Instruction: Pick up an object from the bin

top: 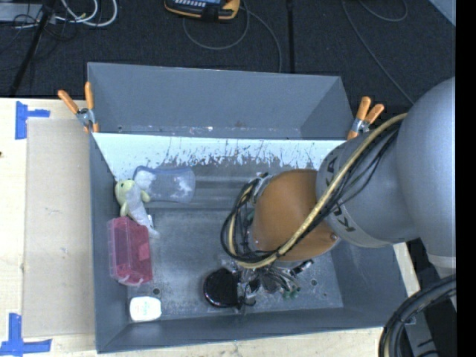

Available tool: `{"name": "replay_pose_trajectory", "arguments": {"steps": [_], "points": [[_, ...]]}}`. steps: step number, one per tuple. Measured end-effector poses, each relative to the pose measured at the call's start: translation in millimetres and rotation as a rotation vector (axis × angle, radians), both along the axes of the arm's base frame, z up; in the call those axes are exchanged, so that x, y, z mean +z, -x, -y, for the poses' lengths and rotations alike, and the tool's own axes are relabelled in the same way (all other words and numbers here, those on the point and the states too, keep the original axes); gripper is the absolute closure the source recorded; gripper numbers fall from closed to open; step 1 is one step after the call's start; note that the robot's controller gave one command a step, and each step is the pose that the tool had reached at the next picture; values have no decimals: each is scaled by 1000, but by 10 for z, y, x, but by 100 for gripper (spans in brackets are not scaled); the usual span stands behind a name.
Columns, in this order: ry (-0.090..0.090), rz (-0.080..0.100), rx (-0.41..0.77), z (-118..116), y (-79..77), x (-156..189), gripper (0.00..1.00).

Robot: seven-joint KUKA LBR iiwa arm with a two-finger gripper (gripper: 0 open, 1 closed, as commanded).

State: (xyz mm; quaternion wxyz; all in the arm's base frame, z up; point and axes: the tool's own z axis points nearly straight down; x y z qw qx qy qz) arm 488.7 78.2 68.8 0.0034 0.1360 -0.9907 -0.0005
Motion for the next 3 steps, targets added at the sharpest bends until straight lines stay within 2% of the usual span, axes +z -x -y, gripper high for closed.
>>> {"name": "replay_pose_trajectory", "arguments": {"steps": [3], "points": [[0, 0, -3, 0, 1, -1, 100]]}}
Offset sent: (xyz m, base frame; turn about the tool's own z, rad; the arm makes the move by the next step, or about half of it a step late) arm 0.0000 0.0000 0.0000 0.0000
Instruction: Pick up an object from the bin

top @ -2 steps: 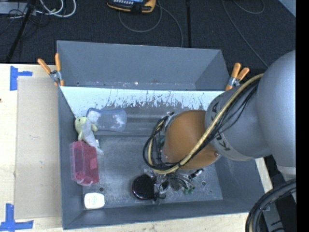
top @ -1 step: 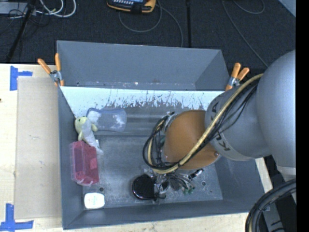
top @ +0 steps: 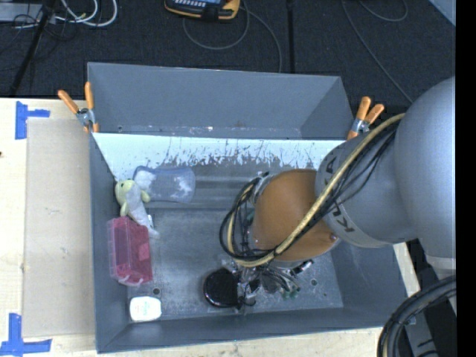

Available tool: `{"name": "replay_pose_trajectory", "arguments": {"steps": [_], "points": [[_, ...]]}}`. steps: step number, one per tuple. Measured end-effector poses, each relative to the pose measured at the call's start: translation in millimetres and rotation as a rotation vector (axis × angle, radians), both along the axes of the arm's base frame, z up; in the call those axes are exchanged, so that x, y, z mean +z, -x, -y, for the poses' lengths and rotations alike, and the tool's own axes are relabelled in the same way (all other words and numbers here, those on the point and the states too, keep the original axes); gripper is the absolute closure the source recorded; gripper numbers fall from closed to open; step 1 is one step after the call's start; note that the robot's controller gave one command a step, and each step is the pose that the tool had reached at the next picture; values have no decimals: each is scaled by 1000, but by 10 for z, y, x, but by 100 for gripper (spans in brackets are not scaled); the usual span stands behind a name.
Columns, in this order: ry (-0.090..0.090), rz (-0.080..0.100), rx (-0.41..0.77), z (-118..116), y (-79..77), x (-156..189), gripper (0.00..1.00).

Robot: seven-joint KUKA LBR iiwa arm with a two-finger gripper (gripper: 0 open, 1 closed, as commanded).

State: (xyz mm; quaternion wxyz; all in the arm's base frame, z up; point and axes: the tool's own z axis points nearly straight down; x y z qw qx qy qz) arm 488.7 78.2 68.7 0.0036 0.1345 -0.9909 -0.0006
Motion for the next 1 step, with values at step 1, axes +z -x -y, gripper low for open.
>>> {"name": "replay_pose_trajectory", "arguments": {"steps": [1], "points": [[0, 0, -1, -1, 0, 0, 100]]}}
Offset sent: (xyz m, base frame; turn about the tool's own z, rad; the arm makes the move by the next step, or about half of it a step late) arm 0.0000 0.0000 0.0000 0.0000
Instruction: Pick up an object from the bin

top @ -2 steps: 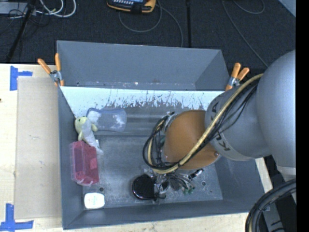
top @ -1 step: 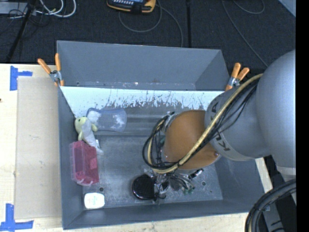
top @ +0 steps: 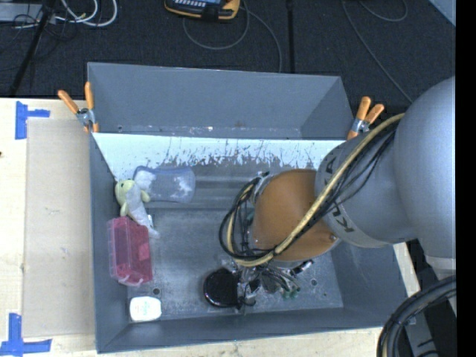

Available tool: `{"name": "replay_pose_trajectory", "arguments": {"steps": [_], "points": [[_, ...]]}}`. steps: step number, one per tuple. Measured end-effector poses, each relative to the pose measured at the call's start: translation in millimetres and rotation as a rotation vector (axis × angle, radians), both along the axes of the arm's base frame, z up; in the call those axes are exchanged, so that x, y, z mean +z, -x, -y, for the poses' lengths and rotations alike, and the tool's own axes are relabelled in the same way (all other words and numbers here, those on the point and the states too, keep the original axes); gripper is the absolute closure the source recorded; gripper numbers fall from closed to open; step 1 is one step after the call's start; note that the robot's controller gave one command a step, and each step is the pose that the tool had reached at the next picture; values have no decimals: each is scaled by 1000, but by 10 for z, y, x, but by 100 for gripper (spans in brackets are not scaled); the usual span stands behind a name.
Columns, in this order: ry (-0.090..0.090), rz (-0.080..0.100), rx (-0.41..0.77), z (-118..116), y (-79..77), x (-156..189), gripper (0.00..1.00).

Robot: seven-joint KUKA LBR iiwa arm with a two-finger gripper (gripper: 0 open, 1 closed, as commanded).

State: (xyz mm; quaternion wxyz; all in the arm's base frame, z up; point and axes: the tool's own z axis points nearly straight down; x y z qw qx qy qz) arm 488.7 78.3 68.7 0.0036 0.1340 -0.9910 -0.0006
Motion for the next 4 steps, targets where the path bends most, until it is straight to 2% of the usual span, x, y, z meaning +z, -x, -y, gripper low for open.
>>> {"name": "replay_pose_trajectory", "arguments": {"steps": [4], "points": [[0, 0, -3, -1, 0, 0, 100]]}}
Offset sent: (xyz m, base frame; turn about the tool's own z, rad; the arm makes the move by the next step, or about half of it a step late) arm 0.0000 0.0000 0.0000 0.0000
